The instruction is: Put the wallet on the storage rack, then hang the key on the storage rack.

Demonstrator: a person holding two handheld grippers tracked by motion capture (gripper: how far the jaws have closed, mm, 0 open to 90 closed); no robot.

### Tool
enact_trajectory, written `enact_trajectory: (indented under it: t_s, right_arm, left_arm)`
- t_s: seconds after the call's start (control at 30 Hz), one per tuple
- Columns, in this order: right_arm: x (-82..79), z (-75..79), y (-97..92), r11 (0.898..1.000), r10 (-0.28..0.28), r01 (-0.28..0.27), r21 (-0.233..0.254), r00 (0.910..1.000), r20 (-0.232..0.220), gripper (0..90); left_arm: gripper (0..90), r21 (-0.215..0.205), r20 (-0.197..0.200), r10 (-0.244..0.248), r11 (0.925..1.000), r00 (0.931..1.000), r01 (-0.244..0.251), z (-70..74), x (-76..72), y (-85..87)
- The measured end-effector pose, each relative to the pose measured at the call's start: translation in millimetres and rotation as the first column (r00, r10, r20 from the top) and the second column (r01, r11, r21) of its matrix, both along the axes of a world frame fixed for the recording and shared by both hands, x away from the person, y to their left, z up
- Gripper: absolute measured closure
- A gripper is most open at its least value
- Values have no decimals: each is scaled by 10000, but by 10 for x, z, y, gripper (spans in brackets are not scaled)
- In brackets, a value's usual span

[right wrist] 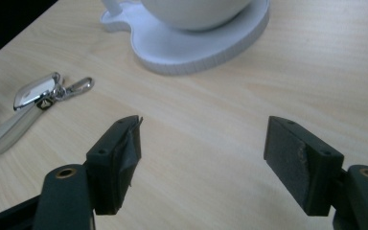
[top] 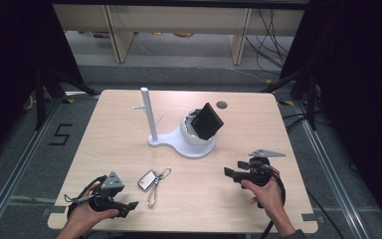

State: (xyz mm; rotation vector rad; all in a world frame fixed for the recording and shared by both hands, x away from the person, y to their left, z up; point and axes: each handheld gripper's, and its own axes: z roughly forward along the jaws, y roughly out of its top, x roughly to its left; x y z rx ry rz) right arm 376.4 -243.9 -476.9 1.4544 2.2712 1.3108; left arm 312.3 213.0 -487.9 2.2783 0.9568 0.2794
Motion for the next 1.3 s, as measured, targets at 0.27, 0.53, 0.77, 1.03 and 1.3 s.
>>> enact_trajectory:
  t_s: [0.27, 0.53, 0.77, 1.03, 1.3]
  right_arm:
    - [-180, -89, 24, 9996, 260, -264, -103, 9988, -408, 253]
    - [-359, -152, 107, 9963, 758, -787, -334, 9937, -824, 244]
    - [-404, -175, 89, 9953, 828, -867, -424, 9927, -873, 244]
    - [-428, -150, 100, 9974, 585, -631, -348, 9910, -1201, 248]
    - [-391, -167, 147, 9924, 1119, -1161, -413, 9894, -926, 253]
  left_arm:
    - [210, 42, -18, -31, 10000, 10000, 31, -12, -4, -21]
    - [211, 73, 87, 2, 10000, 10000, -2, -18, 0, -25]
    - [230, 35, 132, -123, 9999, 9998, 123, 0, 21, -53]
    - [303, -197, 200, -392, 9990, 9990, 396, 126, 141, -216]
    - [384, 591, 18, -1143, 9917, 9934, 1140, 249, 460, -537]
